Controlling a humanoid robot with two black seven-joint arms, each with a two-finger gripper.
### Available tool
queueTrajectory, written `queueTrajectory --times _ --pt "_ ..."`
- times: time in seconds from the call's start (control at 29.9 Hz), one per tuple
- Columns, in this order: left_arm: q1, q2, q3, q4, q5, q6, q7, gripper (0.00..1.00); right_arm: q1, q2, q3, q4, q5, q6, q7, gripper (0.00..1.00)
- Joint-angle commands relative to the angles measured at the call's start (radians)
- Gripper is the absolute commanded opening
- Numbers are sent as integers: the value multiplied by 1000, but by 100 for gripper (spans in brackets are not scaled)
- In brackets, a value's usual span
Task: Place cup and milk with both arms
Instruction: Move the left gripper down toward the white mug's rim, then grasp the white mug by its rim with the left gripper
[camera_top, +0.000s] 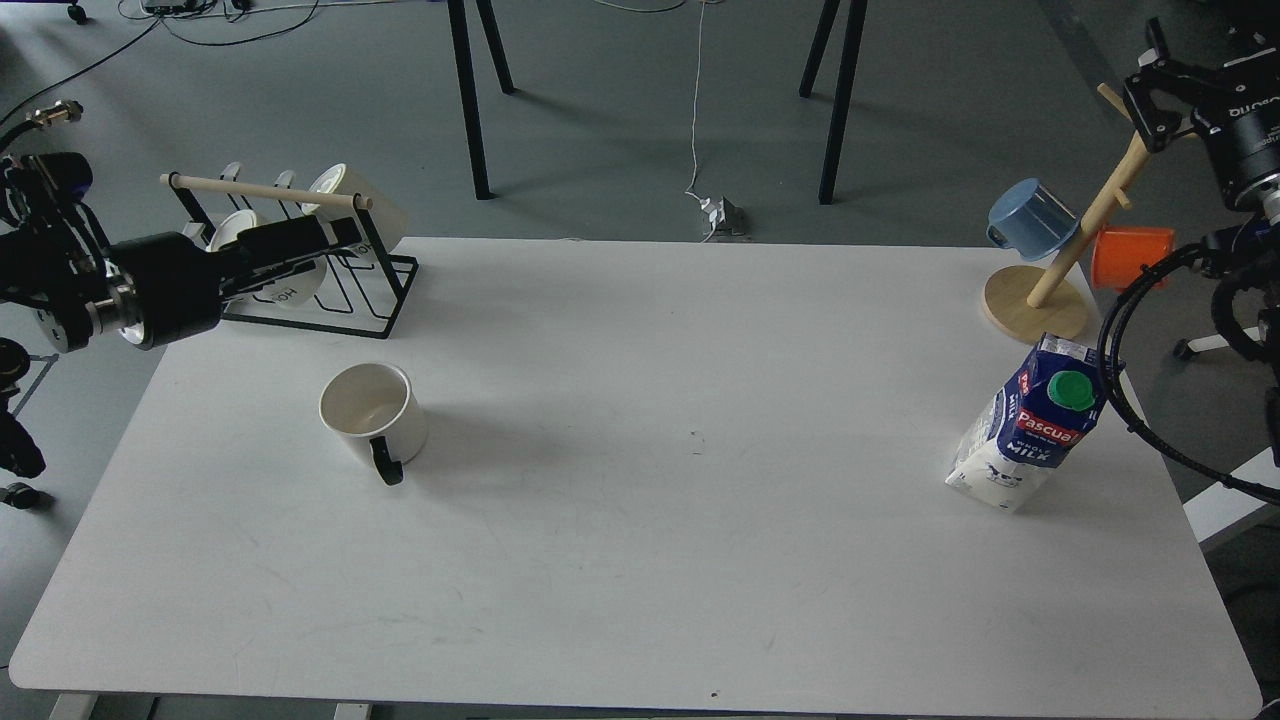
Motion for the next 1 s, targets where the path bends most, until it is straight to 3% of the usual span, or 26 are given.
queueTrajectory --times 0.0,0.1,0.23,0.47,0.77,0.9,0.97 --pt "23 -61 19 77 206 53 7 80 -8 0 1 -2 0 0 0 99" --pt "24 -126 23 155 334 73 5 78 -8 0 -1 -2 -1 0 0 99" --pt "24 -184 28 230 399 93 -1 68 -18 8 -4 -1 0 0 0 99" --pt "26 -229 77 263 541 93 -1 57 -25 15 -2 -1 0 0 0 99" --pt "40 -279 100 381 561 94 -4 53 -25 14 2 -1 0 0 0 99" --pt "40 -279 114 382 590 94 -12 33 -25 14 4 -1 0 0 0 99" --pt "40 -278 115 382 590 94 -27 28 -25 14 4 -1 0 0 0 99"
